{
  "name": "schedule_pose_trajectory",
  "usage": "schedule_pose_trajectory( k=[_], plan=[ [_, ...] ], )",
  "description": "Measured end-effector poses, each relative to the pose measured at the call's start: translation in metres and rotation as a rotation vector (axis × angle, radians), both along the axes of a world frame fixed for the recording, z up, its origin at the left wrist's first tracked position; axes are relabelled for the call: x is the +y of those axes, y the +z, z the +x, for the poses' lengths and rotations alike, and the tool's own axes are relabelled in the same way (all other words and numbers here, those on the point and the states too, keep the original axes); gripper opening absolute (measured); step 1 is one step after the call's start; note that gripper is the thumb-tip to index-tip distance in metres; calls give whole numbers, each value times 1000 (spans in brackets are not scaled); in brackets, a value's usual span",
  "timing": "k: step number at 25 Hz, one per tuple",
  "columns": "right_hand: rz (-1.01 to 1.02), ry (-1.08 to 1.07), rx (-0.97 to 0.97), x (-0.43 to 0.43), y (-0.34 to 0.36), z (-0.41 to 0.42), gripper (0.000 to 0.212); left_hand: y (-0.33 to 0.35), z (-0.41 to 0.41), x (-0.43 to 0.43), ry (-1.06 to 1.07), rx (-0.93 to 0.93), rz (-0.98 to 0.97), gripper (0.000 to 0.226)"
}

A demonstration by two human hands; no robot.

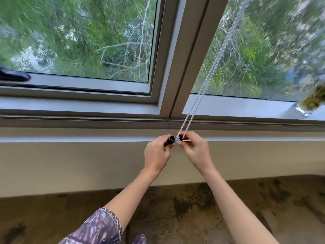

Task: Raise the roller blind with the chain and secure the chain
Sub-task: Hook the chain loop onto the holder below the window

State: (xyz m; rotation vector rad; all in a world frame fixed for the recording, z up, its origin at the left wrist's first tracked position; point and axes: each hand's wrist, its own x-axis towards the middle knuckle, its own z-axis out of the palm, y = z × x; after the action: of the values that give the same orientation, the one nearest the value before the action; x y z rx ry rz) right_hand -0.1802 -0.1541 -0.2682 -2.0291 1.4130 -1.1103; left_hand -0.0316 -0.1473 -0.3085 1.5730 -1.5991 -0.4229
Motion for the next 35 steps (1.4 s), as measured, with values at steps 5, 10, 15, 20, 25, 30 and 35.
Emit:
schedule_pose_trajectory(
  k=[5, 10, 15, 20, 25, 30, 35],
  plan=[
    [-5, 22, 1, 14, -2, 17, 24, 5, 24, 21, -63, 10, -10, 27],
    [-1, 64, 6, 20, -1, 33, 22, 8, 46, 33, -38, -1, -24, 29],
    [15, 88, -26, 28, -1, 48, 22, 10, 61, 41, -32, -47, -23, 32],
    [22, 96, -42, 31, -2, 54, 23, 14, 68, 47, -54, -90, -15, 31],
    [12, 104, -25, 32, -1, 55, 23, 17, 72, 46, -70, -183, -11, 30],
    [-11, 101, -19, 31, 0, 54, 22, 20, 72, 43, -94, -282, -18, 27],
    [-18, 118, 23, 25, 2, 54, 19, 20, 73, 41, -79, -298, -45, 27]
  ],
)
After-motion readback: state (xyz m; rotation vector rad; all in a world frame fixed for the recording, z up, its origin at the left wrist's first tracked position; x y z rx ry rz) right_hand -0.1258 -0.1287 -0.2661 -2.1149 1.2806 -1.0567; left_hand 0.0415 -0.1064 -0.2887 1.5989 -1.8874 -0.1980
